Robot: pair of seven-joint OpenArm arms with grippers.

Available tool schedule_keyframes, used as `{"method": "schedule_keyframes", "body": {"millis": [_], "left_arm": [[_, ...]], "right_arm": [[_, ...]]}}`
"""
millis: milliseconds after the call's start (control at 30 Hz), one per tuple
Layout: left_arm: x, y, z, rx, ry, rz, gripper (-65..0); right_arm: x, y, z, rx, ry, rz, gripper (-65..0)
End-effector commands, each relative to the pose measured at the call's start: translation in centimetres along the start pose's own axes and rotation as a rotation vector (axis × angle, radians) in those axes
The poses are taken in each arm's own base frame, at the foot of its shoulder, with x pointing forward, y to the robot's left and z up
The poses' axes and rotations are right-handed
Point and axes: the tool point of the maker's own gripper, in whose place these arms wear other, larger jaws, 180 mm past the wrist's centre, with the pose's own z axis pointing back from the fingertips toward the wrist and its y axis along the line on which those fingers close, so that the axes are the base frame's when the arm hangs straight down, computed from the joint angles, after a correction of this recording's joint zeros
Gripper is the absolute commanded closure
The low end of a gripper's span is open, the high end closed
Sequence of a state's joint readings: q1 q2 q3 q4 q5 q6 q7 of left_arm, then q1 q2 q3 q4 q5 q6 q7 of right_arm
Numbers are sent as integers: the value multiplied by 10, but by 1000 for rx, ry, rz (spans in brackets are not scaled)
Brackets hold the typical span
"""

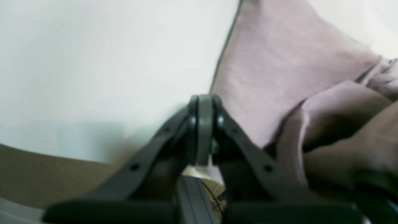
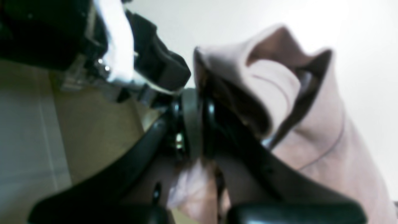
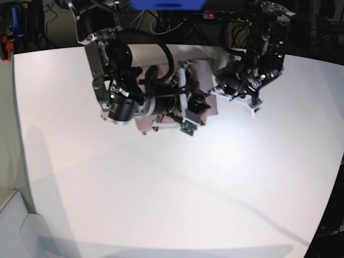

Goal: Layout the t-shirt on the table in an organized manner, then fold the t-shirt properly
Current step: 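Fold the held end with the right gripper over toward the left gripper, then release the shirt and withdraw both grippers from the folded bundle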

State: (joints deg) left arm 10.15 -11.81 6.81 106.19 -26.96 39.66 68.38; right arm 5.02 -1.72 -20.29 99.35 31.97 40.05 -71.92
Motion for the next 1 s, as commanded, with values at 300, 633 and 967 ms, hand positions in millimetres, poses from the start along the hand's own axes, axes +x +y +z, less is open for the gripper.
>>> {"method": "schedule_keyframes", "body": {"millis": [300, 633, 967], "left_arm": [[5, 23, 7, 50, -18, -29, 0], [4, 63, 31, 119, -53, -80, 0], [26, 19, 41, -73, -66, 49, 0]], "right_arm": [[19, 2, 5, 8, -65, 17, -342], [29, -8, 45, -99, -103, 127, -340], [-20, -95, 117, -382, -87, -60, -341]]}}
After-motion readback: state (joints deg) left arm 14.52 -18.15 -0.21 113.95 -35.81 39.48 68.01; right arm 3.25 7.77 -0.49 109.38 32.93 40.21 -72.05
